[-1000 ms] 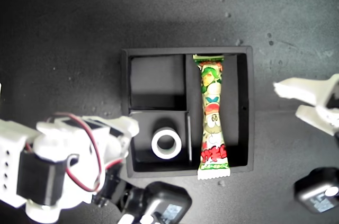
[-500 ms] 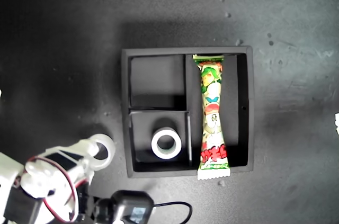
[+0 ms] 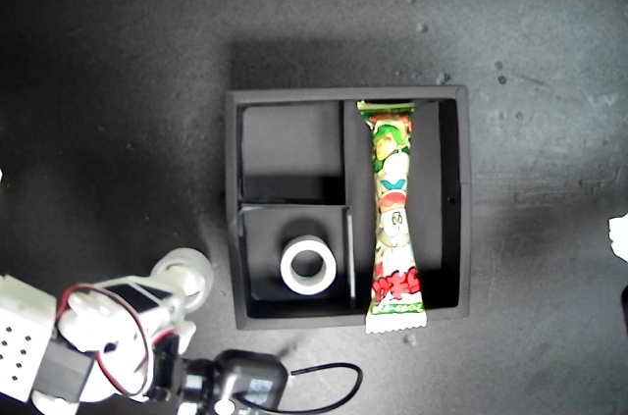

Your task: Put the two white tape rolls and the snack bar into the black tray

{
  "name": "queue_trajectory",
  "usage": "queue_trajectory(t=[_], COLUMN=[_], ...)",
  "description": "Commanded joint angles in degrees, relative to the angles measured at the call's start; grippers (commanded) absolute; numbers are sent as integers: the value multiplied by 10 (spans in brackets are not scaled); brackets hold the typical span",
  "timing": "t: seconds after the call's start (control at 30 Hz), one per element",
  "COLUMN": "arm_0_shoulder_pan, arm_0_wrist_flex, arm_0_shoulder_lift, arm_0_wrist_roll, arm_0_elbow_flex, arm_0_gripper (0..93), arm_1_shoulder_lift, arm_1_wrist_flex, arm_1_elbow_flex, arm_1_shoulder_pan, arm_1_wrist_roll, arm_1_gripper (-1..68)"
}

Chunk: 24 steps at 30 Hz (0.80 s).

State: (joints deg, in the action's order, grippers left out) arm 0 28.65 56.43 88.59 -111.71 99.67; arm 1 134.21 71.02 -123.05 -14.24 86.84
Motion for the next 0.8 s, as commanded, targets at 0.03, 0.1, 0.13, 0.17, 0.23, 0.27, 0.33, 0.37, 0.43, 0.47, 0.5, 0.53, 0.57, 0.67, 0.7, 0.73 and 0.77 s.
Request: queue_trajectory(t=[0.03,0.1,0.13,0.17,0.23,0.27,0.33,0.37,0.43,0.47,0.5,0.53,0.57,0.67,0.7,0.73,0.77], arm_0_shoulder_pan=[9,8,7,7,8,8,9,10,11,12,14,16,18,21,22,22,22], arm_0_wrist_flex=[-20,-26,-29,-29,-29,-29,-25,-18,-11,-6,0,4,9,28,33,33,33], arm_0_shoulder_lift=[-11,-18,-20,-22,-21,-19,-13,-11,-4,0,4,8,11,15,15,15,15], arm_0_wrist_roll=[-26,-28,-31,-33,-34,-34,-32,-33,-38,-40,-43,-46,-49,-51,-52,-53,-54], arm_0_elbow_flex=[5,9,11,12,13,13,12,11,16,17,17,17,16,4,2,2,2], arm_0_gripper=[154,155,156,156,156,155,153,152,151,150,149,148,147,146,145,145,145], arm_1_shoulder_lift=[14,14,14,14,14,14,14,14,14,14,14,14,14,14,14,14,14], arm_1_wrist_flex=[-12,-17,-20,-21,-23,-23,-23,-24,-25,-25,-25,-25,-26,-30,-31,-31,-32], arm_1_elbow_flex=[2,2,2,1,-1,-1,-2,-2,0,1,1,-1,-2,-3,-3,-3,-3], arm_1_shoulder_pan=[-4,-7,-8,-8,-9,-9,-9,-9,-10,-10,-10,-10,-10,-11,-11,-11,-11], arm_1_wrist_roll=[1,-4,-9,-11,-13,-14,-16,-17,-20,-21,-21,-21,-21,-22,-23,-24,-24], arm_1_gripper=[-1,-1,-1,-1,-1,-1,-1,-1,-1,-1,-1,-1,-1,-1,-1,-1,-1])
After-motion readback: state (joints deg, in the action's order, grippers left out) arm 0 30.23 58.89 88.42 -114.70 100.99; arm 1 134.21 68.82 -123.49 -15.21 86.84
